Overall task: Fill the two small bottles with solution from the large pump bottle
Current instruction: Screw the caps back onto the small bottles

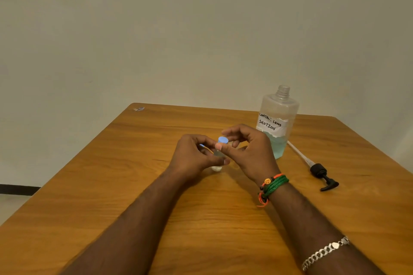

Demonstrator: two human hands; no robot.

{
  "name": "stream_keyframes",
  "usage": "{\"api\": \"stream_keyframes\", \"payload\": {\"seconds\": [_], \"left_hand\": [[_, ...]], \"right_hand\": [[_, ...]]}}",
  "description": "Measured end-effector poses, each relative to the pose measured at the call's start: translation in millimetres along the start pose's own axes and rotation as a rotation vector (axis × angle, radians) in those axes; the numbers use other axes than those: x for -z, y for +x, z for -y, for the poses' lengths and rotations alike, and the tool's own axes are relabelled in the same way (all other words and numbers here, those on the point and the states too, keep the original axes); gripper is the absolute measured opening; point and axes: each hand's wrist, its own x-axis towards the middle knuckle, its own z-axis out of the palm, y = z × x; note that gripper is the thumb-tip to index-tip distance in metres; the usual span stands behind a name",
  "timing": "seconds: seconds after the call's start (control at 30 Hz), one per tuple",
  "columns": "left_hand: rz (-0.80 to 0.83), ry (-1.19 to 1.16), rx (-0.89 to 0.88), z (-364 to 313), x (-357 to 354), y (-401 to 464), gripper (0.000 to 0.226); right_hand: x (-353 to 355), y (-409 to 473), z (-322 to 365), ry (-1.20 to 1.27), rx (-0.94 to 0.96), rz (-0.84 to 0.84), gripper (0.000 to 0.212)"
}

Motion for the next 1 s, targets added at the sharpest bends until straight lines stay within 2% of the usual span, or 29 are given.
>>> {"api": "stream_keyframes", "payload": {"seconds": [0.23,0.37,0.5,0.83,1.0], "left_hand": [[-0.036,0.034,0.007,-3.0,5.5,2.9,0.034],[-0.303,0.108,0.055,-2.1,35.4,14.4,0.039],[-0.45,0.121,0.15,12.9,50.8,17.9,0.041],[-0.445,0.167,0.226,21.0,48.6,17.3,0.043],[-0.414,0.195,0.22,16.5,51.0,14.8,0.061]], "right_hand": [[-0.7,-1.3,0.2,-0.017,0.043,-0.073,0.024],[-2.2,0.0,-3.7,-0.075,0.025,-0.117,0.01],[-6.5,-3.4,-6.2,-0.179,0.045,-0.056,0.014],[-20.0,-4.9,-2.5,-0.352,0.041,0.075,0.02],[-51.8,9.5,4.8,-0.611,-0.002,0.355,0.044]]}}
